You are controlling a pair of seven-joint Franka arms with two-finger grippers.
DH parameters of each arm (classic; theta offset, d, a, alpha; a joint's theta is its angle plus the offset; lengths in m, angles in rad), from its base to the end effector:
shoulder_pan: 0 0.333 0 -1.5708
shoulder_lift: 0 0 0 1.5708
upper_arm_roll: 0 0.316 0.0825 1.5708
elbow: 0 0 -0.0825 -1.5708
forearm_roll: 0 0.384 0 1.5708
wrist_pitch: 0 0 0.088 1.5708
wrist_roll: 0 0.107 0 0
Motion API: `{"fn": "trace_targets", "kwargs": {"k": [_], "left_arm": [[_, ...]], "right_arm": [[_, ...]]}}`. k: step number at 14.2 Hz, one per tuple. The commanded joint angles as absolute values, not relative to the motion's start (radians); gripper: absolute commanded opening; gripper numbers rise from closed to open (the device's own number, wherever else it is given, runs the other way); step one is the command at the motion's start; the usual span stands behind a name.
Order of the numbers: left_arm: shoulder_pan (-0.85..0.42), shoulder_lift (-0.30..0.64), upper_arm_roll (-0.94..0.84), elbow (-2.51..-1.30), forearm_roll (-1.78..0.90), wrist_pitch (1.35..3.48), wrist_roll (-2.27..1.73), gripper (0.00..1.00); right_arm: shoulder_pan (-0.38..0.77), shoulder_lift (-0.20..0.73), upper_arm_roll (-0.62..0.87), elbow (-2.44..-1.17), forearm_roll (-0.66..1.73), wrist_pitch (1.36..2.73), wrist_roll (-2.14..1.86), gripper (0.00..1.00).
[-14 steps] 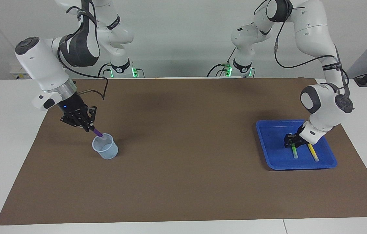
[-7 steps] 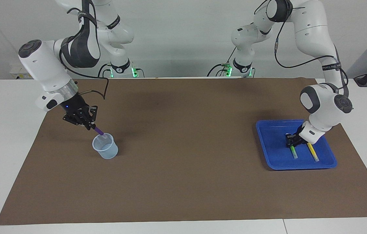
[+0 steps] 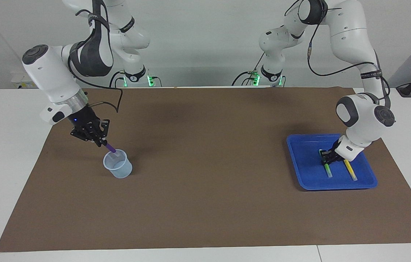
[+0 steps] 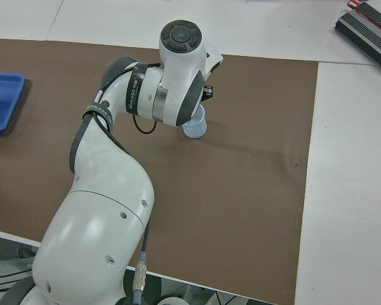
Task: Transfer and insert pens with both arms
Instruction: 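Lift the green pen with the left gripper while the right gripper returns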
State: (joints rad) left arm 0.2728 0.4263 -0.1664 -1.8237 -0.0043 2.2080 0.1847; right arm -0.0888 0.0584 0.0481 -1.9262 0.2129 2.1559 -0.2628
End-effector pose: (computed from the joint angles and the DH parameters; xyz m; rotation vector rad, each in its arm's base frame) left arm 0.6356 0.0751 0.3024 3.0631 -0.0954 -0.0391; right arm 0.5907 -0.0159 0.4752 -2.9602 -0.1765 -0.2941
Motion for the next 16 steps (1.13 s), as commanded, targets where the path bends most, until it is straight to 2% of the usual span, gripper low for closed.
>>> {"fn": "trace_targets", "kwargs": {"k": [1, 5, 9, 16], "left_arm": [[0.304, 0.41, -0.164, -1.838, -0.018, 2.195, 0.201, 0.0], [0.313, 0.411, -0.166, -1.806, -0.058, 2.151, 0.199, 0.0], [0.307, 0.411, -0.163, -1.792, -0.129, 2.108, 0.189, 0.0], [0.296, 0.411, -0.167, -1.792, -0.132, 2.102, 0.14, 0.0]], "right_arm": [[-0.095, 0.046, 0.058, -1.951, 0.196, 2.201, -0.261, 0.45], [-0.095, 0.051, 0.06, -1.948, 0.196, 2.204, -0.256, 0.59], [-0.083, 0.054, 0.061, -1.941, 0.199, 2.204, -0.255, 0.64], [0.046, 0.06, 0.063, -1.911, 0.199, 2.249, -0.045, 0.69]]}}
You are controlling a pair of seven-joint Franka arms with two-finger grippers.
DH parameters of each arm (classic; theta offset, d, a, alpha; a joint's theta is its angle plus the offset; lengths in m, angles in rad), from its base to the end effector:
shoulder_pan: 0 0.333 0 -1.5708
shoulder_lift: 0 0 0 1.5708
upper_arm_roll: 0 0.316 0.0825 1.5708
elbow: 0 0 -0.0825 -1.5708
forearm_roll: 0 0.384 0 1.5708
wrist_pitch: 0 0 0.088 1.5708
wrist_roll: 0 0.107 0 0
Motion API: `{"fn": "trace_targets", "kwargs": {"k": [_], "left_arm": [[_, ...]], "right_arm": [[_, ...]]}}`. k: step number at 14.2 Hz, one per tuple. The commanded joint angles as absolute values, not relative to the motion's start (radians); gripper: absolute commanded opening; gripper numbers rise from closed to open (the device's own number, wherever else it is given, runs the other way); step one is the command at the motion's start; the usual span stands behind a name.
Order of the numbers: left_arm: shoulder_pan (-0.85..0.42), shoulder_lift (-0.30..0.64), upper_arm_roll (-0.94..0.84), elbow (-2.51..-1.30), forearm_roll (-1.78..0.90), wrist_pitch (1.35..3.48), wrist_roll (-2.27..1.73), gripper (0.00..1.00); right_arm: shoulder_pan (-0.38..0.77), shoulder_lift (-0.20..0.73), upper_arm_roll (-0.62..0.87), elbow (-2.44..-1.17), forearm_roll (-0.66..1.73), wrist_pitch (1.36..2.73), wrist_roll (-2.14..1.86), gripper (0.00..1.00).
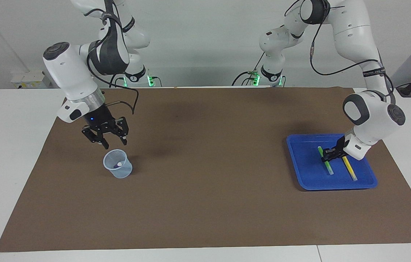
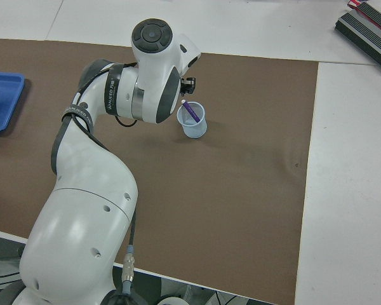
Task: Transfer and insert pens with both arms
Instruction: 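Lift the green pen with the left gripper while the right gripper returns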
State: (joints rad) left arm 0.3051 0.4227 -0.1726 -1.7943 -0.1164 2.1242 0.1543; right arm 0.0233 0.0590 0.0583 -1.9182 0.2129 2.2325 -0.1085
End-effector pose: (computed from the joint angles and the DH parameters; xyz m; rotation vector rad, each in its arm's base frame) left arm 0.6332 0.0872 0.3115 2.9607 0.0825 -0.0941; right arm 0.5963 0.0546 0.4870 -2.9317 -0.1173 -0.3796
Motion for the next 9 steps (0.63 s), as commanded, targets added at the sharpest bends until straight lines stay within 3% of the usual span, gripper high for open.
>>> {"fn": "trace_targets", "kwargs": {"k": [1, 9], "left_arm": [[0.296, 0.411, -0.169, -1.792, -0.14, 2.097, 0.14, 0.0], [0.259, 0.396, -0.173, -1.701, -0.339, 1.807, -0.162, 0.0]], "right_arm": [[0.06, 0.061, 0.063, -1.904, 0.201, 2.249, -0.026, 0.7], [0.159, 0.078, 0.063, -1.855, 0.21, 2.249, 0.072, 0.7]]}}
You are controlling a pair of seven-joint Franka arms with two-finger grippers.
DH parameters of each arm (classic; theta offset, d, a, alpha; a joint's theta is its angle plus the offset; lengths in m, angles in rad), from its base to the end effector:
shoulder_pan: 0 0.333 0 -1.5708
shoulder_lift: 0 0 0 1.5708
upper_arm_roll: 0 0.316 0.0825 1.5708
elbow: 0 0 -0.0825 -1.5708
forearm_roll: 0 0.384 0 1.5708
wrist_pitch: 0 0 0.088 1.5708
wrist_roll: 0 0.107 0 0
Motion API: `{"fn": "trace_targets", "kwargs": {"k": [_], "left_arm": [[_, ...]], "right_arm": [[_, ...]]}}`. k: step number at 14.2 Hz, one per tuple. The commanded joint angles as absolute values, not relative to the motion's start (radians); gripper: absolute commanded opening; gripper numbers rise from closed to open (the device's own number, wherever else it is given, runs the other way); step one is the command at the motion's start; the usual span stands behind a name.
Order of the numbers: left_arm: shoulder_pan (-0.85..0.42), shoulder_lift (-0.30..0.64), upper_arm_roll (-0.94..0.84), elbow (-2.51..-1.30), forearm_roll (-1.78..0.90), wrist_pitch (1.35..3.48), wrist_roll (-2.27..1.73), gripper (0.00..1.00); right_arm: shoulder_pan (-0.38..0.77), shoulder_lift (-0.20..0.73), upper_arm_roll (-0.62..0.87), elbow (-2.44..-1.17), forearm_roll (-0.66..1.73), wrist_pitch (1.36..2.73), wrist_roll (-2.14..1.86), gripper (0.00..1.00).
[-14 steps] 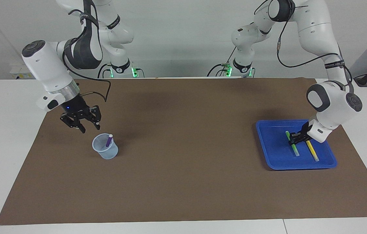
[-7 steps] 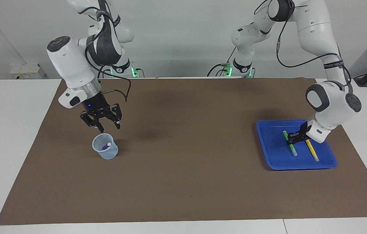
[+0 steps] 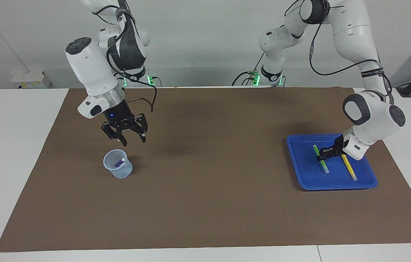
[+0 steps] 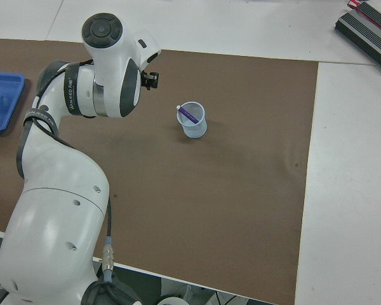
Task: Transfer and insert pens with both arms
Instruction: 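Lift the green pen with the left gripper while the right gripper returns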
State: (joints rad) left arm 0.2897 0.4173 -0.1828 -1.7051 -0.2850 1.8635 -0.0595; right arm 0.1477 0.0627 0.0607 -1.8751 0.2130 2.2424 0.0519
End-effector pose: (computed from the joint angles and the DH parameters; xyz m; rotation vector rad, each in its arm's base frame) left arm 0.6309 0.0561 0.3397 2.7498 0.4023 -0.3453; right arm 0.5922 0.1307 0.5075 -2.8864 -0.0701 -0.4029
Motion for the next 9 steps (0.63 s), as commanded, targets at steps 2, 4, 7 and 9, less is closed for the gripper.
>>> {"fn": "trace_targets", "kwargs": {"k": [2, 4, 7, 9], "left_arm": [[0.239, 0.381, -0.173, -1.701, -0.383, 1.783, -0.259, 0.0], [0.201, 0.35, -0.173, -1.709, -0.39, 1.776, -0.375, 0.0], [0.157, 0.316, -0.175, -1.712, -0.426, 1.772, -0.543, 0.0], [0.146, 0.31, -0.175, -1.715, -0.492, 1.772, -0.601, 0.0]], "right_arm": [[0.182, 0.078, 0.064, -1.852, 0.215, 2.25, 0.077, 0.67], [0.213, 0.078, 0.064, -1.848, 0.218, 2.25, 0.139, 0.67], [0.279, 0.083, 0.064, -1.848, 0.218, 2.314, 0.308, 0.67], [0.311, 0.084, 0.064, -1.85, 0.218, 2.353, 0.429, 0.66]]}}
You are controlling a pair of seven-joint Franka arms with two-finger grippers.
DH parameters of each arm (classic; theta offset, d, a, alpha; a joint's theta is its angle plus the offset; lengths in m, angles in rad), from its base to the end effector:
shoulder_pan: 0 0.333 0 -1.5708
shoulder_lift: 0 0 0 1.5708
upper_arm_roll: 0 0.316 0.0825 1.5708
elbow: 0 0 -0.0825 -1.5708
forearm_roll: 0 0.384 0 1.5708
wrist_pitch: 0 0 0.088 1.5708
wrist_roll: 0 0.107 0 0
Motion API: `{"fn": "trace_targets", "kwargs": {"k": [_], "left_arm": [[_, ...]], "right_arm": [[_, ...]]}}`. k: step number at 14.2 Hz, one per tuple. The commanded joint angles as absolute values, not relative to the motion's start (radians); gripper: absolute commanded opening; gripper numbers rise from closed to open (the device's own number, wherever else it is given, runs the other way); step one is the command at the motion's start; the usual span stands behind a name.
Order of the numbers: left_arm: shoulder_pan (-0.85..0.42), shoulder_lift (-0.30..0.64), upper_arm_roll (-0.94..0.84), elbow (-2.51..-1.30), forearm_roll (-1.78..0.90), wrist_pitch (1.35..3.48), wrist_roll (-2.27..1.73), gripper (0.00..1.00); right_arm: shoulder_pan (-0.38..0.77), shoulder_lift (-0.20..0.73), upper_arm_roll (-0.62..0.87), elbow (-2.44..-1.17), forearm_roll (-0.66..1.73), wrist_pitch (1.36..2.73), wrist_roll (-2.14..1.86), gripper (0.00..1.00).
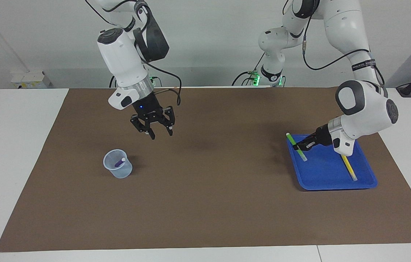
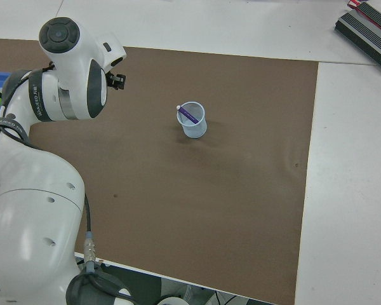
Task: Transfer and insert pens with both arms
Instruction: 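Lift the green pen with the left gripper while the right gripper returns, then bring the green pen toward the right gripper while the right gripper approaches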
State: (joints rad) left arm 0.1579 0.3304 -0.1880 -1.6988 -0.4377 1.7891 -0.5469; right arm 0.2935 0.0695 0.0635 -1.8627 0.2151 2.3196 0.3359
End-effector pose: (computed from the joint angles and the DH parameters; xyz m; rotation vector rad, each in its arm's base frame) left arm 0.6239 -0.0450 0.3970 2.5595 0.8878 -0.4976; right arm 0.5748 0.2176 0.5186 -2.7995 0.1342 -0.4253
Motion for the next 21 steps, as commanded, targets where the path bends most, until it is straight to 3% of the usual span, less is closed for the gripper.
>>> {"fn": "trace_targets", "kwargs": {"k": [1, 7, 11, 21], "left_arm": [[0.137, 0.308, -0.175, -1.717, -0.515, 1.772, -0.632, 0.0], [0.069, 0.29, -0.178, -1.733, -0.739, 1.787, -0.857, 0.0], [0.038, 0.259, -0.178, -1.813, -0.889, 1.853, -0.885, 0.0], [-0.092, 0.25, -0.178, -1.861, -1.054, 2.008, -0.943, 0.0]], "right_arm": [[0.325, 0.086, 0.064, -1.85, 0.218, 2.364, 0.48, 0.66], [0.411, 0.106, 0.064, -1.852, 0.222, 2.465, 0.734, 0.65], [0.471, 0.146, 0.064, -1.85, 0.239, 2.591, 0.935, 0.66], [0.537, 0.178, 0.066, -1.815, 0.241, 2.618, 1.133, 0.68]]}}
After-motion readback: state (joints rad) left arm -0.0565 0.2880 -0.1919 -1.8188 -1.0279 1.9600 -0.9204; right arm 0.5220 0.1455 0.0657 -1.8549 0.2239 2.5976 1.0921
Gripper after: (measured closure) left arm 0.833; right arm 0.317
